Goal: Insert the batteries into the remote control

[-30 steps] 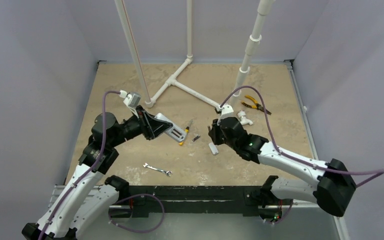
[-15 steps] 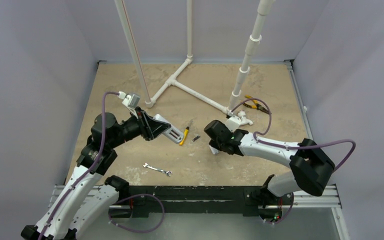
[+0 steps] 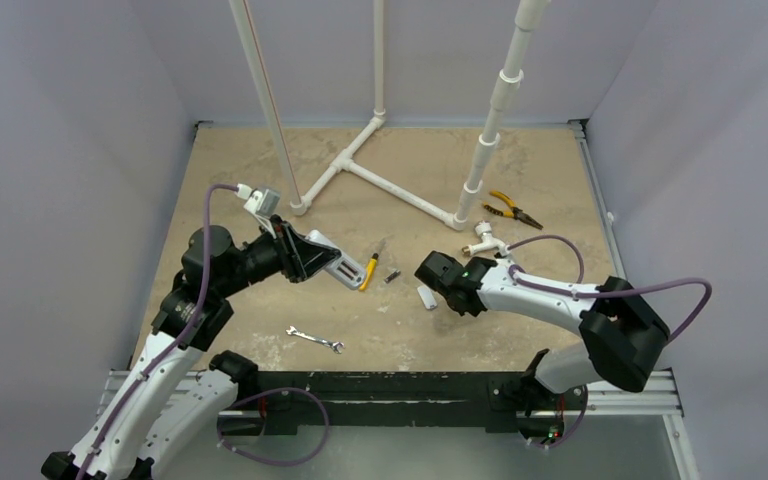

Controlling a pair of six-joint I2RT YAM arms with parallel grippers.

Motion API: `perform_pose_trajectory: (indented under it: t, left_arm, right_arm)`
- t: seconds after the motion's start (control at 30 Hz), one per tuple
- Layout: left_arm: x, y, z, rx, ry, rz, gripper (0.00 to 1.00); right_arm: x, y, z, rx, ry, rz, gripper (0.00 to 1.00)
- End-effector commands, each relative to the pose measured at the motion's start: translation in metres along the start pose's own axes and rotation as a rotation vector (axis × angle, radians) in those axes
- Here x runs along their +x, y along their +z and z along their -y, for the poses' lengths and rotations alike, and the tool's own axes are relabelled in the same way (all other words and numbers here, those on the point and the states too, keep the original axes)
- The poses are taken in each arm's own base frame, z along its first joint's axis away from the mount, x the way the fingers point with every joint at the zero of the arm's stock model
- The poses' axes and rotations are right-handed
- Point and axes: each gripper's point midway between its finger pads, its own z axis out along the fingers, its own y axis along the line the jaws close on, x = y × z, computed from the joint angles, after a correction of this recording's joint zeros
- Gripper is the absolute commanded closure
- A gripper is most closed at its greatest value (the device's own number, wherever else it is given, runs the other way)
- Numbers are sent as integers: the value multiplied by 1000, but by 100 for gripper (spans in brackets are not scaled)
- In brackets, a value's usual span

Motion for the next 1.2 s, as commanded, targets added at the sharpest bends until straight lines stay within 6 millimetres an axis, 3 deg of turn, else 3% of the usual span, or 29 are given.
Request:
perform_pose_trajectory:
  t: [0.0, 0.4, 0.47, 0.6, 0.8, 0.97, 1.07, 1.17]
  left_arm:
    - [-20, -5, 16, 29, 56, 52, 100]
    - [-20, -6, 14, 20, 55, 50, 100]
    - [-19, -6, 13, 14, 57, 49, 100]
    - [-20, -8, 13, 9, 62, 55, 100]
    - [-19, -7, 11, 2, 62, 55, 100]
    - [-19, -7, 10, -4, 61, 54, 100]
    - [-20, -6, 9, -6, 57, 59, 100]
    - [-24, -5, 11, -2, 56, 65, 100]
  right_arm:
    - [-5, 10, 7, 40, 129, 52, 100]
    - [10, 20, 12, 67, 185, 8, 94]
    - [13, 22, 8, 37, 206, -9, 87]
    - [17, 24, 5, -10, 228, -31, 61]
    - [10, 19, 2, -31, 206, -19, 52]
    - [-7, 1, -11, -104, 49, 16, 52]
    - [-6, -12, -28, -216, -71, -16, 51]
    - [0, -19, -30, -354, -286, -42, 51]
